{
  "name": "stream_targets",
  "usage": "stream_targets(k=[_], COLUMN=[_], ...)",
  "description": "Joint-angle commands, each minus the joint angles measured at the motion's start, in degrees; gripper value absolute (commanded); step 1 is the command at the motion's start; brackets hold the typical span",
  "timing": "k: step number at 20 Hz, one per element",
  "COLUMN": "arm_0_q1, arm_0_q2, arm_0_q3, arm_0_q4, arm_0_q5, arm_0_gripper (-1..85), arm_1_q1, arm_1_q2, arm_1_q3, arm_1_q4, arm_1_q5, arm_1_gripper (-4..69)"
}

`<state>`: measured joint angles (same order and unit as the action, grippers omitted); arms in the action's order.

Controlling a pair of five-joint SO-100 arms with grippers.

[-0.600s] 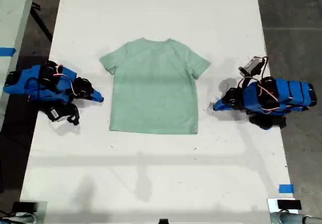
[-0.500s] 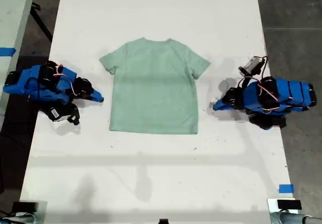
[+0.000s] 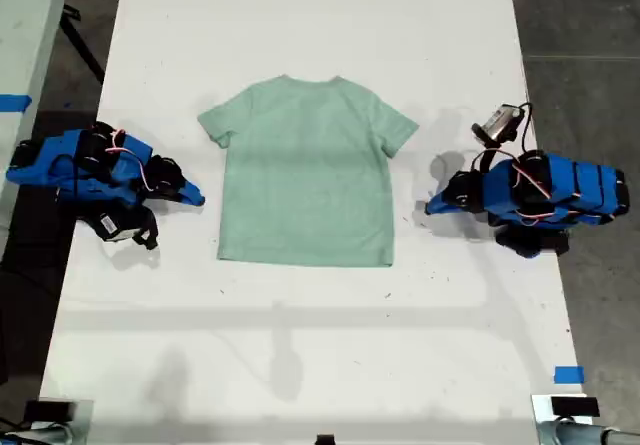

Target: Fold t-shirt

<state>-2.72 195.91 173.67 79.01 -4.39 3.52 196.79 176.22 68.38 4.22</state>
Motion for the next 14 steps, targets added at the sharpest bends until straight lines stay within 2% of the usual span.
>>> stream_targets(k=[1,3,5,12,13,14], arm_0_q1=[0.7,-1.1,-4.7,-24.8,-27.9,-30.9], arm_0_q2=[0.1,-3.0,-13.4,-43.5,-47.1,-50.4], arm_0_q3=[-4.3,-9.4,-18.0,-42.2,-45.3,-48.3], arm_0_q4=[-2.3,-2.5,-2.4,2.4,3.3,4.0], arm_0_q5=[-1.1,-0.4,3.3,18.5,20.8,23.3], arm_0_gripper=[0.0,0.0,0.0,0.3,4.3,8.8], arm_1_q1=[-0.5,0.4,3.3,21.8,24.3,27.1], arm_1_q2=[-0.1,-0.7,-7.3,-40.9,-44.6,-48.1], arm_1_q3=[-3.2,-7.6,-15.0,-45.1,-49.1,-53.0], arm_1_q4=[-1.9,-2.3,-1.9,-0.1,0.9,1.9], arm_1_q5=[-0.2,-1.9,-5.4,-26.9,-30.0,-33.2], arm_1_gripper=[-1.6,-1.5,-1.5,-1.5,-0.8,4.8])
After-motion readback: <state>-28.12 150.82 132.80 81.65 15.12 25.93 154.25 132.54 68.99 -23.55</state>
